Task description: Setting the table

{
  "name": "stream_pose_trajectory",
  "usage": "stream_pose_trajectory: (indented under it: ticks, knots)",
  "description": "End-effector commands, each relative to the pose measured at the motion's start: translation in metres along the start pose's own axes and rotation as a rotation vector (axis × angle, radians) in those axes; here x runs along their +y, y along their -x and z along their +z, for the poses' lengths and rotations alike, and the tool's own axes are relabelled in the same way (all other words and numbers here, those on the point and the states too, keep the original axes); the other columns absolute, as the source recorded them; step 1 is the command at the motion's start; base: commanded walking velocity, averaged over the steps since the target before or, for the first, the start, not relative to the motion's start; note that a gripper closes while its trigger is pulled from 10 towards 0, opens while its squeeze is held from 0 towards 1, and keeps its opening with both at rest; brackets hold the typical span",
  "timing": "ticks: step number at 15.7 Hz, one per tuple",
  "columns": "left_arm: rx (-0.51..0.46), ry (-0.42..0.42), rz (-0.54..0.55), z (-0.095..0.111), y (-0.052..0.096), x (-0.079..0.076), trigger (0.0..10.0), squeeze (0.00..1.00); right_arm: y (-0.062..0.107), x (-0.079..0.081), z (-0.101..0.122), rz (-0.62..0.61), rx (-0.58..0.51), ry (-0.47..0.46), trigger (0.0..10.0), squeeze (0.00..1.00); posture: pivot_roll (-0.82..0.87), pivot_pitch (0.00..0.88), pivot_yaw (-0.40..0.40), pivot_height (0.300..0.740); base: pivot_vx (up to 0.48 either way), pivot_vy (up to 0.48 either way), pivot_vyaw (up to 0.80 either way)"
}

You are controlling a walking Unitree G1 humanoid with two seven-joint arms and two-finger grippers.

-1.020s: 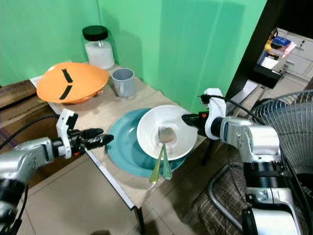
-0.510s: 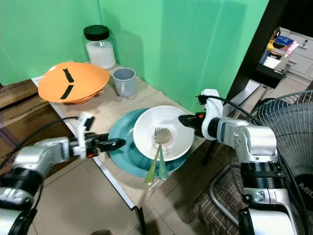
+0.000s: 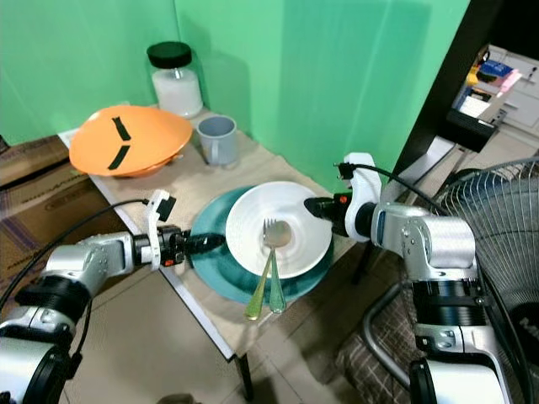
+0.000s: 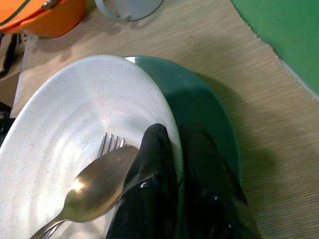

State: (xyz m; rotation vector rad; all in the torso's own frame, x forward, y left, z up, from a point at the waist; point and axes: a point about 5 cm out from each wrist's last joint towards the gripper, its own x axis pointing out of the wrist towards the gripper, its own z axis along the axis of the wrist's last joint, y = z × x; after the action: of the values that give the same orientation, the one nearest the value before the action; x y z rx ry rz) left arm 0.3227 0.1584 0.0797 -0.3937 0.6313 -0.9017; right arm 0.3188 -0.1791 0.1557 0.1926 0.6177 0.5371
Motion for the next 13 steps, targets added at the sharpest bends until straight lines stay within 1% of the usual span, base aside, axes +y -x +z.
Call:
stream_pose_trajectory:
  ticks: [1, 5, 10, 11, 13]
  knots:
    - [0.011, 0.004, 0.049, -0.002, 0.002, 0.005, 0.0, 0.00, 0.007, 0.001, 0.007, 0.007, -0.041, 0.000, 0.0, 0.00, 0.03, 0.000, 0.029, 0.740, 0.000, 0.000, 0.00]
    - [0.013, 0.019, 0.040, -0.004, -0.001, 0.005, 0.0, 0.00, 0.010, -0.003, 0.013, -0.001, -0.054, -0.019, 0.0, 0.00, 0.03, 0.000, 0.030, 0.740, 0.000, 0.000, 0.00]
    - [-0.002, 0.013, 0.043, 0.000, -0.003, 0.004, 0.0, 0.00, 0.018, -0.006, 0.026, -0.002, -0.104, -0.040, 0.0, 0.00, 0.03, 0.000, 0.033, 0.740, 0.000, 0.000, 0.00]
    - [-0.011, 0.011, 0.060, 0.001, -0.005, 0.005, 0.0, 0.00, 0.020, -0.011, 0.029, -0.021, -0.118, -0.049, 0.0, 0.00, 0.03, 0.000, 0.031, 0.740, 0.000, 0.000, 0.00]
    - [-0.022, 0.012, 0.087, 0.000, -0.006, 0.006, 0.0, 0.00, 0.023, -0.013, 0.034, -0.023, -0.132, -0.064, 0.0, 0.00, 0.03, 0.000, 0.030, 0.740, 0.000, 0.000, 0.00]
